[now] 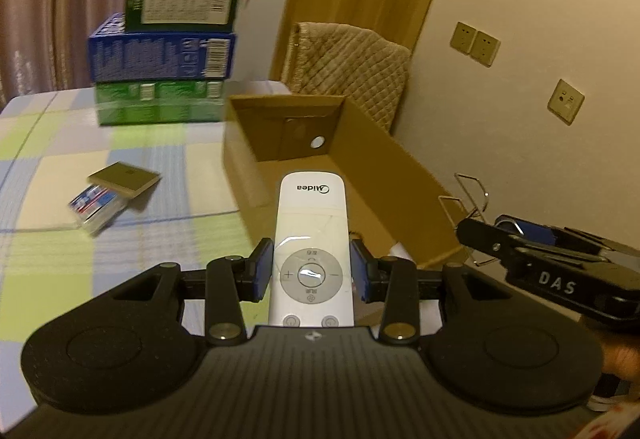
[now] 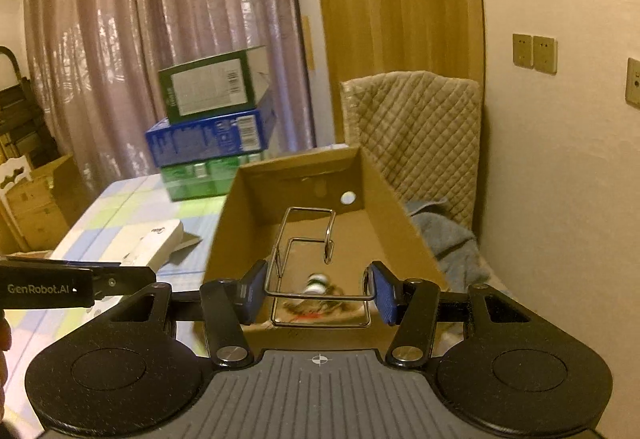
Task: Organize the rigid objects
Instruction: 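Lower the remote with left tool while right tool lowers the wire holder into the box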
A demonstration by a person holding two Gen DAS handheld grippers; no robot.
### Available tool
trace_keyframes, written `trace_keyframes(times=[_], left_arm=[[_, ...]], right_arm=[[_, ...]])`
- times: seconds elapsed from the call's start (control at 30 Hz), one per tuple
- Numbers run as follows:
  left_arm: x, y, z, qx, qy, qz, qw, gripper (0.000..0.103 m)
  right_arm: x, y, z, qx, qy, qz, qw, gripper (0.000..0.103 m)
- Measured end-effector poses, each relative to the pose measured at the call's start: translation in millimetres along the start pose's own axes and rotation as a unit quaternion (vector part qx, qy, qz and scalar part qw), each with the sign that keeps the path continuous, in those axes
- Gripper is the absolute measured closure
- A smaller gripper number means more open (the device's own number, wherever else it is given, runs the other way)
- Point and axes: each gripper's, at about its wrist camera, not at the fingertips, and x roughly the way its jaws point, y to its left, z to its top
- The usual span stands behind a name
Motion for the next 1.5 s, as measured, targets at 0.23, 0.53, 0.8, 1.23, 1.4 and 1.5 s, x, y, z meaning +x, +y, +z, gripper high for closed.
trace_keyframes(times=[0.23,0.53,0.8,1.23,1.4,1.5], left_arm=[[45.6,-12.0,28.8,0.026,0.012,-0.008,0.9995,0.068],[103.4,-6.0,50.8,0.039,0.045,0.000,0.9982,0.068],[130.4,-3.7,66.8,0.038,0.047,0.008,0.9982,0.068],[151.2,0.4,64.1,0.038,0.060,0.013,0.9974,0.068],[152.9,-0.2,62.1,0.039,0.064,0.013,0.9971,0.068],[152.6,-0.5,61.5,0.039,0.062,0.015,0.9972,0.068]], right_arm=[[30.3,-20.2,12.4,-0.006,0.010,-0.008,1.000,0.052],[72.5,-36.0,15.2,0.002,0.036,-0.008,0.999,0.052],[97.4,-43.4,19.4,0.011,0.051,-0.005,0.999,0.052],[115.9,-47.4,24.8,0.020,0.064,0.003,0.998,0.052],[116.7,-46.6,24.0,0.027,0.066,0.006,0.997,0.052],[115.8,-45.7,24.9,0.026,0.066,0.008,0.997,0.052]])
